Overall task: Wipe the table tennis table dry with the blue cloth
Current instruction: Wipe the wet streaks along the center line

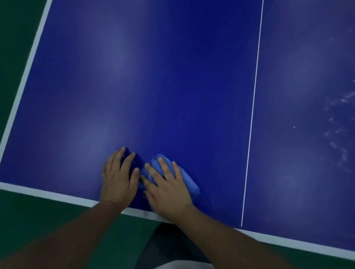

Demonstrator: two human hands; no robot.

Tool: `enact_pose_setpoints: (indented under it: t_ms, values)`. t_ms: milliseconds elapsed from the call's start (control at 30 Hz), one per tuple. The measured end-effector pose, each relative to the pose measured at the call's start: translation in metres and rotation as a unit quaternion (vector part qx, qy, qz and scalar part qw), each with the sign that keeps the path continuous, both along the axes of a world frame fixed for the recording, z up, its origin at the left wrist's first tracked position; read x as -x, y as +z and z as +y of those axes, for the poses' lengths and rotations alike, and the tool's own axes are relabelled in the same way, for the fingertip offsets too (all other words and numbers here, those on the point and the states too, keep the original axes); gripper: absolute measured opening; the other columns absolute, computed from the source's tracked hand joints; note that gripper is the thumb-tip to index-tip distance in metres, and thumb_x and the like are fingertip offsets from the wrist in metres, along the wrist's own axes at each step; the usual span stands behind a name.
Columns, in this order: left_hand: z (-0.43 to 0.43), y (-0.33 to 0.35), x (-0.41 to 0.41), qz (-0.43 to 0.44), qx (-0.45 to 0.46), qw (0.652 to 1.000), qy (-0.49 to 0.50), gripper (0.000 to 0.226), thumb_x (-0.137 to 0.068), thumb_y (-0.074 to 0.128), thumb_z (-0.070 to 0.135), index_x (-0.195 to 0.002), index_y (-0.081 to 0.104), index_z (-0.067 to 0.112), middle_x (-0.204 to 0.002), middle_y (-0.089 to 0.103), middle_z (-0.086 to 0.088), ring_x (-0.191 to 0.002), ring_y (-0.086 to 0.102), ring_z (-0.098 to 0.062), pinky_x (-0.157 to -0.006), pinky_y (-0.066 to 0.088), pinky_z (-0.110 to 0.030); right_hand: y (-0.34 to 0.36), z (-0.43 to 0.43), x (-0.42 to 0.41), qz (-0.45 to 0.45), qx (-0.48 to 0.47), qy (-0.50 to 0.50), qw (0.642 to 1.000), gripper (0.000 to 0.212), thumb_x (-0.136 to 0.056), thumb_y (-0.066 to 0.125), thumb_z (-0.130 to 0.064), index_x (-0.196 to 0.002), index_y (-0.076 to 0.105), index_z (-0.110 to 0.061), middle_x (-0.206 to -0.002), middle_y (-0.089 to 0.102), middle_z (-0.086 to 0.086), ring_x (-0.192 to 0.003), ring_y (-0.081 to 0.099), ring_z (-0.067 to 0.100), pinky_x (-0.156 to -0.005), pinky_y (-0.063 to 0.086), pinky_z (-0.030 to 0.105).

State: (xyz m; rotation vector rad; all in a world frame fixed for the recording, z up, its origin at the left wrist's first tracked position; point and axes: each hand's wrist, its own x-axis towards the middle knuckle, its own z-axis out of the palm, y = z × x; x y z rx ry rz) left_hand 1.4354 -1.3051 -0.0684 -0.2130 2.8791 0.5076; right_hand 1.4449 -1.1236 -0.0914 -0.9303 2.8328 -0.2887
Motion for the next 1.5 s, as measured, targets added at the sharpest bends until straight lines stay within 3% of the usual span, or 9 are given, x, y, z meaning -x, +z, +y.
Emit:
enact_pose_setpoints:
  t_ms: [200,400,567,667,767,867,1033,1200,1500]
  values:
    - [0.044,0.0,0.002,-0.003,-0.04,0.995,-0.087,0.051,-0.097,0.036,0.038,-0.14,0.051,0.015,-0.156,0.034,-0.011,-0.145,0.026,-0.033,-0.117,0.024,-0.06,-0.002,0.174,0.007,0.009,-0.022,-0.23,0.973,0.044,-0.098,0.041,-0.042,-0.131,0.066,-0.025,-0.147,0.054,0.007,-0.139,0.038,0.041,-0.105,0.037,0.06]
    - [0.102,0.001,0.018,0.012,-0.081,0.985,-0.149,0.05,-0.097,0.036,0.035,-0.14,0.053,0.017,-0.159,0.03,-0.009,-0.148,0.021,-0.027,-0.122,0.016,-0.055,0.019,0.247,0.032,-0.005,0.012,-0.581,0.814,0.053,-0.101,0.035,-0.045,-0.14,0.06,-0.018,-0.154,0.044,0.01,-0.142,0.033,0.046,-0.109,0.03,0.066]
    - [0.141,-0.002,0.034,0.019,-0.074,0.975,-0.209,0.05,-0.097,0.035,0.035,-0.14,0.053,0.018,-0.159,0.03,-0.008,-0.149,0.02,-0.025,-0.122,0.017,-0.053,0.005,0.132,-0.051,0.03,-0.003,-0.279,0.96,0.051,-0.095,0.046,-0.05,-0.14,0.055,-0.028,-0.154,0.046,0.002,-0.146,0.028,0.037,-0.108,0.031,0.06]
    - [0.167,-0.003,0.045,0.02,-0.063,0.968,-0.243,0.052,-0.096,0.035,0.036,-0.142,0.052,0.019,-0.16,0.029,-0.008,-0.15,0.019,-0.024,-0.123,0.012,-0.048,0.001,0.165,-0.038,0.043,-0.01,-0.165,0.985,0.046,-0.095,0.047,-0.047,-0.137,0.059,-0.032,-0.15,0.05,-0.001,-0.143,0.033,0.032,-0.104,0.043,0.059]
    - [0.194,-0.007,0.061,0.015,-0.073,0.959,-0.275,0.055,-0.097,0.033,0.035,-0.147,0.045,0.016,-0.163,0.022,-0.007,-0.153,0.01,-0.021,-0.125,0.003,-0.043,-0.003,0.259,0.013,0.065,-0.05,-0.32,0.944,0.045,-0.097,0.041,-0.043,-0.133,0.063,-0.025,-0.146,0.054,0.005,-0.134,0.041,0.04,-0.095,0.048,0.059]
    - [0.216,-0.007,0.072,0.01,-0.093,0.96,-0.263,0.051,-0.1,0.041,0.025,-0.149,0.041,0.012,-0.165,0.017,-0.006,-0.155,0.001,-0.017,-0.124,-0.001,-0.039,0.008,0.306,0.055,0.025,-0.009,-0.588,0.808,0.055,-0.098,0.033,-0.048,-0.137,0.062,-0.022,-0.152,0.048,0.006,-0.136,0.038,0.045,-0.105,0.038,0.062]
    - [0.235,-0.006,0.081,0.005,-0.095,0.973,-0.209,0.052,-0.1,0.045,0.021,-0.15,0.038,0.01,-0.165,0.017,-0.007,-0.154,0.001,-0.017,-0.125,0.0,-0.037,0.006,0.209,0.055,0.056,0.007,-0.383,0.922,0.051,-0.094,0.043,-0.051,-0.137,0.06,-0.029,-0.155,0.044,0.002,-0.143,0.031,0.037,-0.104,0.038,0.058]
    - [0.238,-0.007,0.09,0.002,-0.073,0.976,-0.206,0.056,-0.098,0.055,0.016,-0.151,0.036,0.009,-0.165,0.016,-0.008,-0.154,0.003,-0.018,-0.124,0.001,-0.038,-0.003,0.225,0.111,0.042,0.003,-0.345,0.938,0.046,-0.099,0.035,-0.044,-0.136,0.059,-0.033,-0.154,0.045,-0.001,-0.144,0.03,0.034,-0.106,0.037,0.056]
    - [0.268,-0.011,0.101,0.012,-0.017,0.948,-0.319,0.062,-0.1,0.033,0.043,-0.154,0.031,0.013,-0.166,0.014,-0.009,-0.155,0.001,-0.023,-0.126,0.005,-0.048,0.024,0.443,0.125,0.058,-0.006,-0.666,0.743,0.041,-0.105,0.04,-0.032,-0.135,0.06,-0.014,-0.147,0.051,0.01,-0.122,0.047,0.044,-0.101,0.041,0.054]
